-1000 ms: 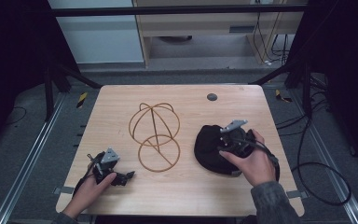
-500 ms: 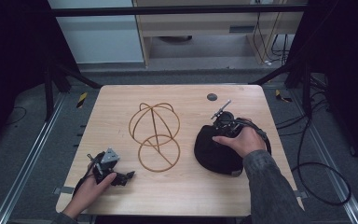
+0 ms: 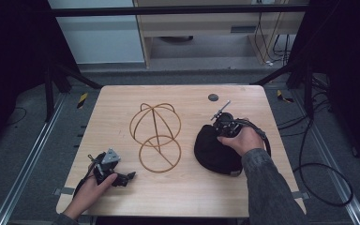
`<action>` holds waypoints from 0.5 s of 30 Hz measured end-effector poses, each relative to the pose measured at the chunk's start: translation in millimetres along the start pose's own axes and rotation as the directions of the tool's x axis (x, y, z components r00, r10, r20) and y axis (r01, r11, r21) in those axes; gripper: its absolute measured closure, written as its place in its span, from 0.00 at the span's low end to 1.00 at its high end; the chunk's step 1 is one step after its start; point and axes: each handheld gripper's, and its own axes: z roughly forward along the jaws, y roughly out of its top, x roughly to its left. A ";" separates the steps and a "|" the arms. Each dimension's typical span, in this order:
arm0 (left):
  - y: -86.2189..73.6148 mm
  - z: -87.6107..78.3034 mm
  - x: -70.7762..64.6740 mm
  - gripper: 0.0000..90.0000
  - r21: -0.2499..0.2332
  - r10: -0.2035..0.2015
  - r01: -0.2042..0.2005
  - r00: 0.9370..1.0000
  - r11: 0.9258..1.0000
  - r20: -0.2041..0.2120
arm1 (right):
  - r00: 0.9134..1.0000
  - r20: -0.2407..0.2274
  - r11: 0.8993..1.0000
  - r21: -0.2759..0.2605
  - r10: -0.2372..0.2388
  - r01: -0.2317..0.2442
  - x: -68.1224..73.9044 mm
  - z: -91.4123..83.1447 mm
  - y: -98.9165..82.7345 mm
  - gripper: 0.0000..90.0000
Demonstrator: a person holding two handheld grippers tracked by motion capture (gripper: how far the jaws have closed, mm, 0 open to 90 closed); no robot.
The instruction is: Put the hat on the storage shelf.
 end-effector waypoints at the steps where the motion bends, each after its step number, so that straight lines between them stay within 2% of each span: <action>1: 0.0 0.0 0.0 0.00 0.000 0.000 0.000 1.000 1.000 0.000 | 1.000 -0.004 1.000 0.001 0.005 -0.005 0.2 -0.7 -0.5 0.84; 4: 0.0 0.0 0.0 0.00 0.000 0.000 0.000 1.000 1.000 0.000 | 1.000 -0.022 1.000 -0.024 0.014 -0.015 -1.6 -6.9 -3.2 0.85; 9: 0.1 0.1 0.1 0.00 0.000 0.001 -0.001 1.000 1.000 0.001 | 0.999 -0.032 0.995 -0.098 0.025 -0.028 -0.5 -26.5 -9.9 0.85; 10: 0.1 0.1 0.1 0.00 0.000 0.001 -0.001 1.000 1.000 0.001 | 0.999 -0.042 0.990 -0.133 0.034 -0.039 -1.9 -34.5 -13.1 0.85; 15: 0.0 -0.1 -0.2 0.00 0.001 0.000 0.000 1.000 1.000 -0.002 | 0.996 -0.058 0.975 -0.208 0.070 -0.081 -5.9 -53.0 -22.2 0.85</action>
